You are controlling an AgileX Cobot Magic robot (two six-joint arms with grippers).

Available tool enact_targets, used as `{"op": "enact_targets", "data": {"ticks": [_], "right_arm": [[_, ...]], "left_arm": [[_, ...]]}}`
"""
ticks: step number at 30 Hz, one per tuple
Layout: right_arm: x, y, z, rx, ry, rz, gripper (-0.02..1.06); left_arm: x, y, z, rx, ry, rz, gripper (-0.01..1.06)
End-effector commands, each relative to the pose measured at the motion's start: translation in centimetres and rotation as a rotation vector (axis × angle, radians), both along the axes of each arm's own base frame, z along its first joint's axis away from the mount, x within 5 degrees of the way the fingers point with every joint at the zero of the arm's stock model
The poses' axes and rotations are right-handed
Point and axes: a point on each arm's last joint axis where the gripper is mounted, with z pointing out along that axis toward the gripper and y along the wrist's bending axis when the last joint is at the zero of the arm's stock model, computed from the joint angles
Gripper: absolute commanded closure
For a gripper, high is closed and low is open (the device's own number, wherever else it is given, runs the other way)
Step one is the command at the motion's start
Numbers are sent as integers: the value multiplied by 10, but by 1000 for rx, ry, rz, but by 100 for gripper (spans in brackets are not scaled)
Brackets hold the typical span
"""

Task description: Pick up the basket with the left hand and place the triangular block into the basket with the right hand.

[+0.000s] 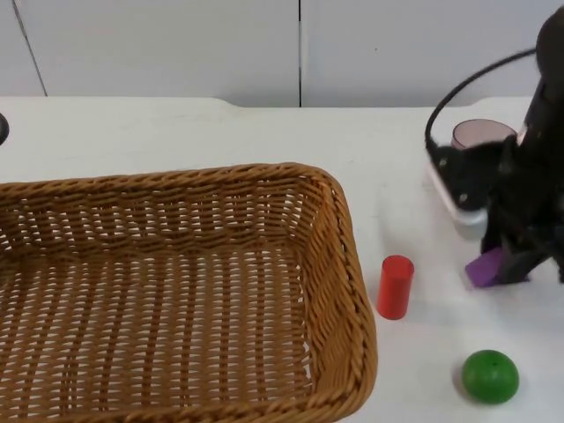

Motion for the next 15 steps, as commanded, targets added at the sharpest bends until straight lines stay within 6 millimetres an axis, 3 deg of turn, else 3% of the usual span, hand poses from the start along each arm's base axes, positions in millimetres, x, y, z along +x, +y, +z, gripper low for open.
{"op": "enact_targets", "data": {"ticks": [1,2,5,6,11,12,15], "right_arm": [[-11,-1,40,16,8,-44,105],[-11,-1,40,16,8,-44,105],[-27,3,93,131,-22,-96,105],[-27,3,93,131,-22,-96,105],[-55,8,157,367,-72,-306,105],[-55,8,157,367,-72,-306,105],[-66,4,177,428,-54,-574,105]], "left_arm": [[0,-3,4,-33,-11,16,105],[0,-3,4,-33,-11,16,105],[0,-3,4,-29,-17,19,105],[0,-3,4,-29,-17,19,105],[0,-3,4,-29,-17,19,105],[0,-3,4,-29,-17,19,105],[-1,-3,4,-34,-11,16,105]]}}
